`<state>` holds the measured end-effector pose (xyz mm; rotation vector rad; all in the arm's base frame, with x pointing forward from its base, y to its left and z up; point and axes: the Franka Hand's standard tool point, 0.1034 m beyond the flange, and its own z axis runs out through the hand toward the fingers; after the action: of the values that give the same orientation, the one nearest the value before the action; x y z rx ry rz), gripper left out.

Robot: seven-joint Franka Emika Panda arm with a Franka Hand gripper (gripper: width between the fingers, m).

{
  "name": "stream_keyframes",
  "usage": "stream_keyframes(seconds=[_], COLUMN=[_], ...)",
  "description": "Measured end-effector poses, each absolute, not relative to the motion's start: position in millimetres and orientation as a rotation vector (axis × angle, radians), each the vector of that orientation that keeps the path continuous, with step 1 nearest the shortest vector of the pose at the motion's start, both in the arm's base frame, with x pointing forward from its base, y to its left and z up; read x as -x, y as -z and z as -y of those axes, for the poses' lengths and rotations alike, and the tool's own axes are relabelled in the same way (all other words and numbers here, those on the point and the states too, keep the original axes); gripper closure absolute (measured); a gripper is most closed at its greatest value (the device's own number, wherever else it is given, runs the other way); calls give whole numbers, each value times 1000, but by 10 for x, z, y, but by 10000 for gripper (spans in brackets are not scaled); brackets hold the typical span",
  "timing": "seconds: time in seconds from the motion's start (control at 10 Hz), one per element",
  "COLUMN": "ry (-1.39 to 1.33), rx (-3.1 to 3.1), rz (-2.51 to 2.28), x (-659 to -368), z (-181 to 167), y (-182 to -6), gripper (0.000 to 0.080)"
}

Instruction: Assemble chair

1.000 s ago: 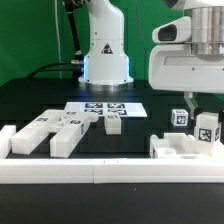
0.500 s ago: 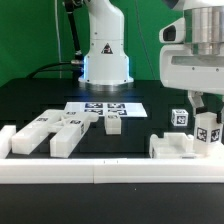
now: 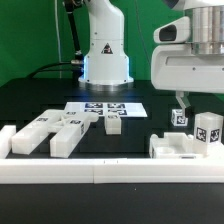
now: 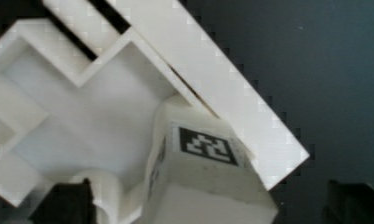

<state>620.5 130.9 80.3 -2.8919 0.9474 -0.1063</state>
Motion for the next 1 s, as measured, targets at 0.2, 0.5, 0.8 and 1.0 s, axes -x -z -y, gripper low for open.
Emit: stream_keyframes(seconds=[0.2,0.5,0.8,1.0], ry=[122,134,147,153], rx=[2987,3040,3082,3096], rz=[-625,-340,13,343], x=[-6213,-6212,-6207,-6206], z=[-1305,-1299,-1289,-1268], y=[-791,-787,-762,-728], gripper=[150,150,150,150])
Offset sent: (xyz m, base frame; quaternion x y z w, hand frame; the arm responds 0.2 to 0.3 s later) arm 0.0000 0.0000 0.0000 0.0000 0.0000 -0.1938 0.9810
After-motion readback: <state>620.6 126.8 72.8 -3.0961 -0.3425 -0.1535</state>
